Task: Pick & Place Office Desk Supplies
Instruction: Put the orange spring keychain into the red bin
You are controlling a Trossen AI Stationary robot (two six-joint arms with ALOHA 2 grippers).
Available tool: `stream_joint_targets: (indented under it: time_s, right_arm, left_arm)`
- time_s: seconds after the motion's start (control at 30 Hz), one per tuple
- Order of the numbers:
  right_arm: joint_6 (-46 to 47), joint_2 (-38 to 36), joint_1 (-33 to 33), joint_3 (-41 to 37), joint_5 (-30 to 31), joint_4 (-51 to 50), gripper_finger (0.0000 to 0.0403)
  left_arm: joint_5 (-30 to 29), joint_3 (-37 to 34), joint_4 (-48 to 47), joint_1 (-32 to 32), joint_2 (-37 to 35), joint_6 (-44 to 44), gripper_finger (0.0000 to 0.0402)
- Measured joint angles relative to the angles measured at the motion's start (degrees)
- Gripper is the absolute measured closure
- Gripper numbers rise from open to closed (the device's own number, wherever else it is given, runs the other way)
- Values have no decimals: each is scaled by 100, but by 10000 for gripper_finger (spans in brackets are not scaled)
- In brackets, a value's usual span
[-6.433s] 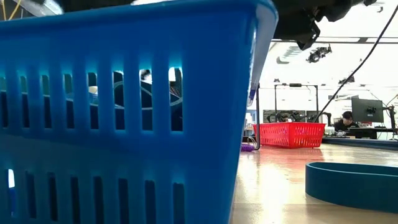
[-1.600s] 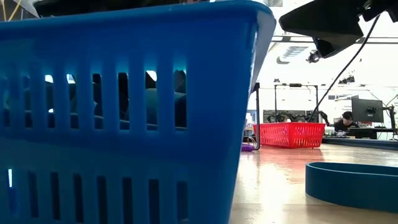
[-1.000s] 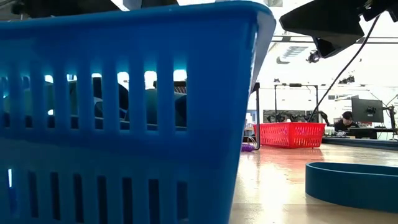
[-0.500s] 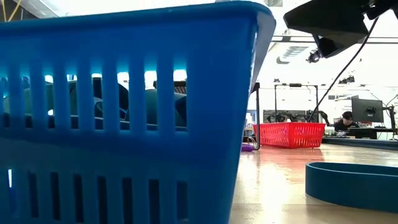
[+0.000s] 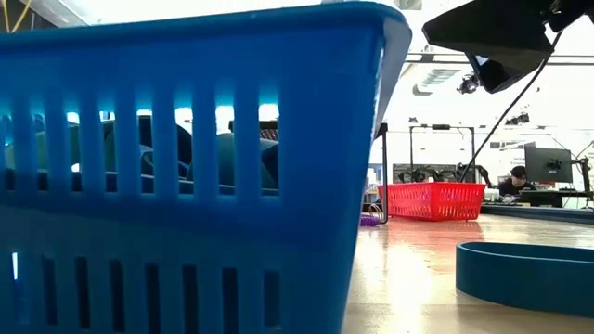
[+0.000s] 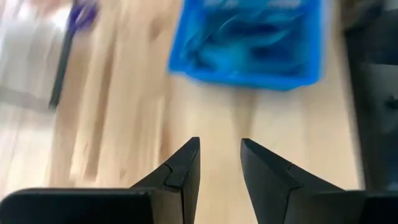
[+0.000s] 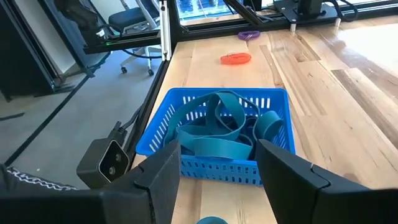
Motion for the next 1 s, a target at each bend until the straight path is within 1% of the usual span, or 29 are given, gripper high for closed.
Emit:
stream_joint_targets:
  time_s: [0.07,0.17,0.23,0.43,0.57,0.67,0.83,1.0]
  right_arm:
    - [1,0,4,0,2,21,206]
    - [2,0,5,0,2,41,206]
    - [0,2,5,-1,2,80,206]
    - [0,2,5,-1,2,77,206]
    - [0,2,5,0,2,76,206]
    - [-2,2,5,-2,2,76,206]
    - [-2,2,5,-2,2,74,206]
    - [0,2,7,-1,2,74,206]
  left_arm:
    - [16,-4,-450,47,30,-554,293]
    - [39,-3,-617,57,21,-869,293]
    - [43,-4,-647,72,23,-800,293]
    - [212,-61,-631,63,23,-91,293]
    - [210,-70,-636,35,23,28,293]
    - [210,-76,-632,71,23,-144,293]
    - [194,-101,-655,171,96,-680,293]
    - [170,-103,-616,208,159,-589,288]
